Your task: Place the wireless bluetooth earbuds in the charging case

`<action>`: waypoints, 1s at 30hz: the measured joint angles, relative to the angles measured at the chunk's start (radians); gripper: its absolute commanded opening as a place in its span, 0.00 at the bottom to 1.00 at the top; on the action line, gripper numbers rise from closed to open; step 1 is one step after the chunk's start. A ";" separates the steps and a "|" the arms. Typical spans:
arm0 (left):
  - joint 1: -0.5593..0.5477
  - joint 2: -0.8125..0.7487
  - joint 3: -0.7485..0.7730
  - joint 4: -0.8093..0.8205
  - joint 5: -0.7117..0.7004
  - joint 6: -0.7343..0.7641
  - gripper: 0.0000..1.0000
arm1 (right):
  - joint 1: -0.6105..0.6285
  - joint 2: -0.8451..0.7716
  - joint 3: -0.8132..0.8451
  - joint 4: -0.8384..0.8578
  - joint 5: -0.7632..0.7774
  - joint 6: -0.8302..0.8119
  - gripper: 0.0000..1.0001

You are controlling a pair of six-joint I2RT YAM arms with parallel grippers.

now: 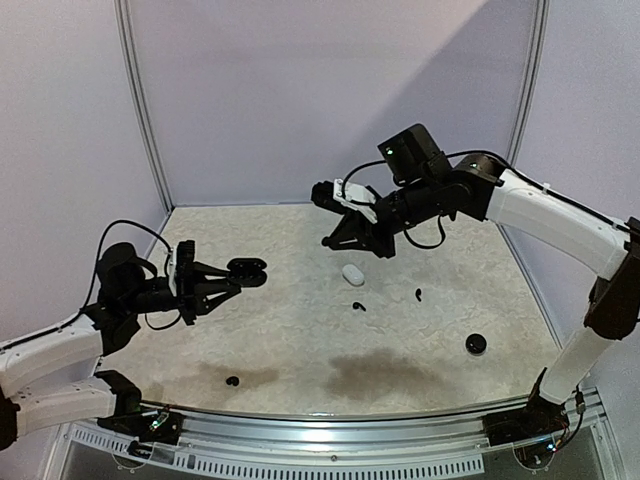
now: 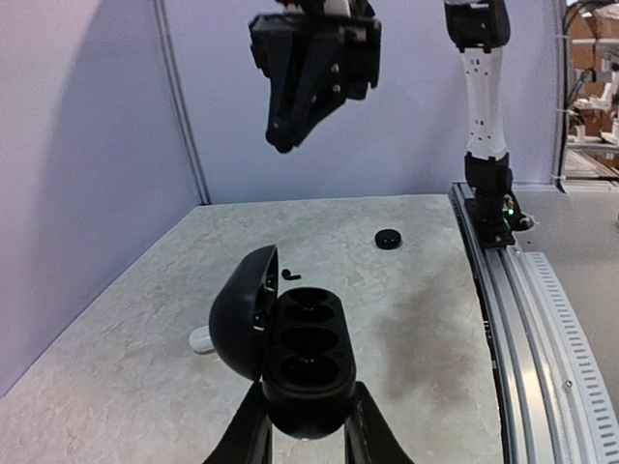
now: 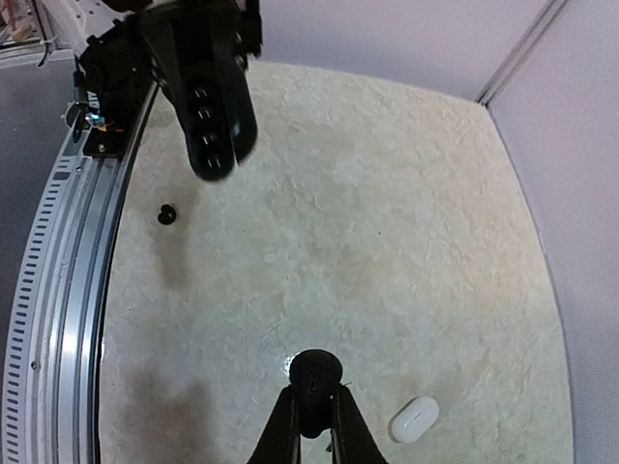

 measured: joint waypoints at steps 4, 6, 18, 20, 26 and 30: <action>-0.067 0.105 0.024 0.055 0.020 0.058 0.00 | 0.057 -0.027 0.017 0.013 -0.001 -0.061 0.00; -0.090 0.150 0.037 0.078 0.024 0.081 0.00 | 0.085 -0.027 0.017 0.014 0.001 -0.085 0.00; -0.165 0.225 0.071 0.148 -0.014 0.126 0.00 | 0.179 0.027 0.090 0.020 0.006 -0.205 0.00; -0.170 0.225 0.071 0.150 -0.023 0.124 0.00 | 0.180 0.054 0.108 0.016 0.008 -0.218 0.00; -0.172 0.224 0.071 0.150 -0.045 0.114 0.00 | 0.183 0.106 0.118 -0.017 0.018 -0.267 0.01; -0.172 0.224 0.071 0.150 -0.048 0.113 0.00 | 0.184 0.114 0.122 -0.032 0.024 -0.287 0.01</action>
